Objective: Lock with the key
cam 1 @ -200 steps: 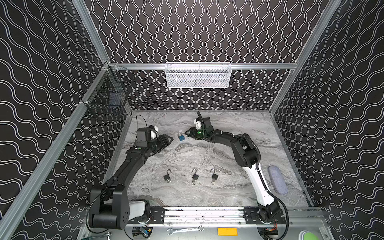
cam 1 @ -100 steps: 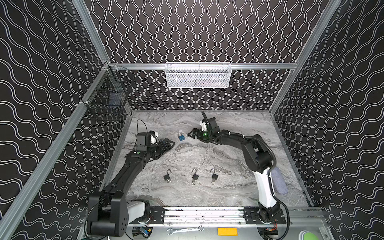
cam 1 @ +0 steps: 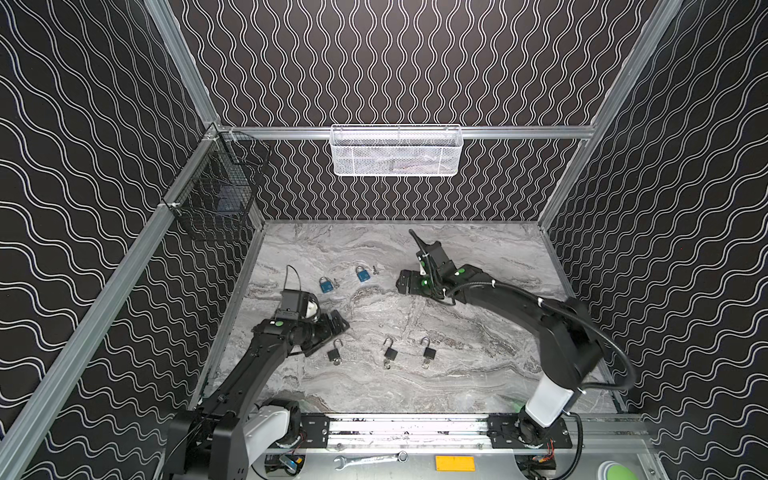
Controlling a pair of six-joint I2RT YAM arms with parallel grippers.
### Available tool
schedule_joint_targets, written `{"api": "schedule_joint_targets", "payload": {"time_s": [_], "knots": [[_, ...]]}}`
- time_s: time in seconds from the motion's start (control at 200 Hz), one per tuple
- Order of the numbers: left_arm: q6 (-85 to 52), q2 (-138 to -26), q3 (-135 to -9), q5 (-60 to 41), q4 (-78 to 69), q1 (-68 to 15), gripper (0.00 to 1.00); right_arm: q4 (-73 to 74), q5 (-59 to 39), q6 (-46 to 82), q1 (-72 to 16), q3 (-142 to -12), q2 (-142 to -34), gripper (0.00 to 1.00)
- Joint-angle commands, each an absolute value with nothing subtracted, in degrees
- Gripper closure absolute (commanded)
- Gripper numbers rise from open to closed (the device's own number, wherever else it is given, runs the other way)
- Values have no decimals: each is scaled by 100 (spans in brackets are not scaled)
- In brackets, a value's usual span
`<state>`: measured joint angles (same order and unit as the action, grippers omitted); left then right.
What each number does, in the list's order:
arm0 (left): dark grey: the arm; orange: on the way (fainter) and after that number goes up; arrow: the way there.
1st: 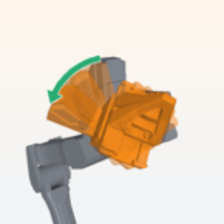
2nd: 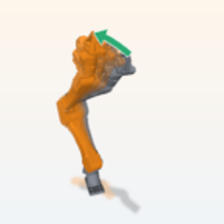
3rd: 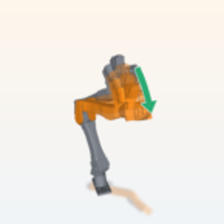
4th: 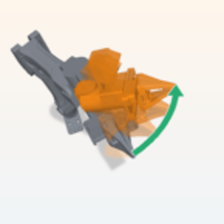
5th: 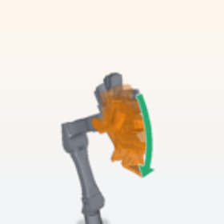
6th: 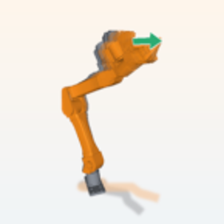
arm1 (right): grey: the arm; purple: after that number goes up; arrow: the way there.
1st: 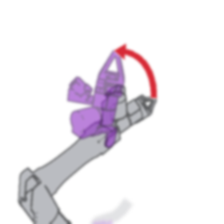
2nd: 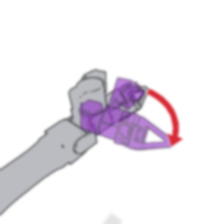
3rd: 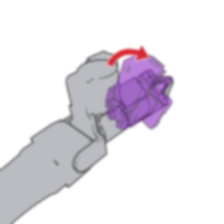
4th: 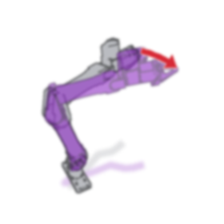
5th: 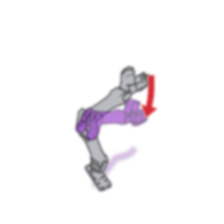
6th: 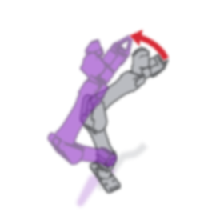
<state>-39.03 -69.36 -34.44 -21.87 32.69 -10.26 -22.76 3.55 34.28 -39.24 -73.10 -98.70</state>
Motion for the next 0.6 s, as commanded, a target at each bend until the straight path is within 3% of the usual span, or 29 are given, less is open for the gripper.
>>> {"api": "schedule_joint_targets", "payload": {"time_s": [0.0, 0.305, 0.596], "knots": [[-4225, -6822, -3427, -1590, 3716, -1360, 2, -2978, 1271, 3873, -3945, -7024, -9488, 1], [-4671, -6918, -3151, -909, 3795, -1591, 2, -2358, 872, 3824, -4164, -5751, -8309, 1], [-4480, -7723, -3226, -969, 3270, -1590, 23, -1932, 599, 3762, -4293, -5056, -7794, 1]]}}
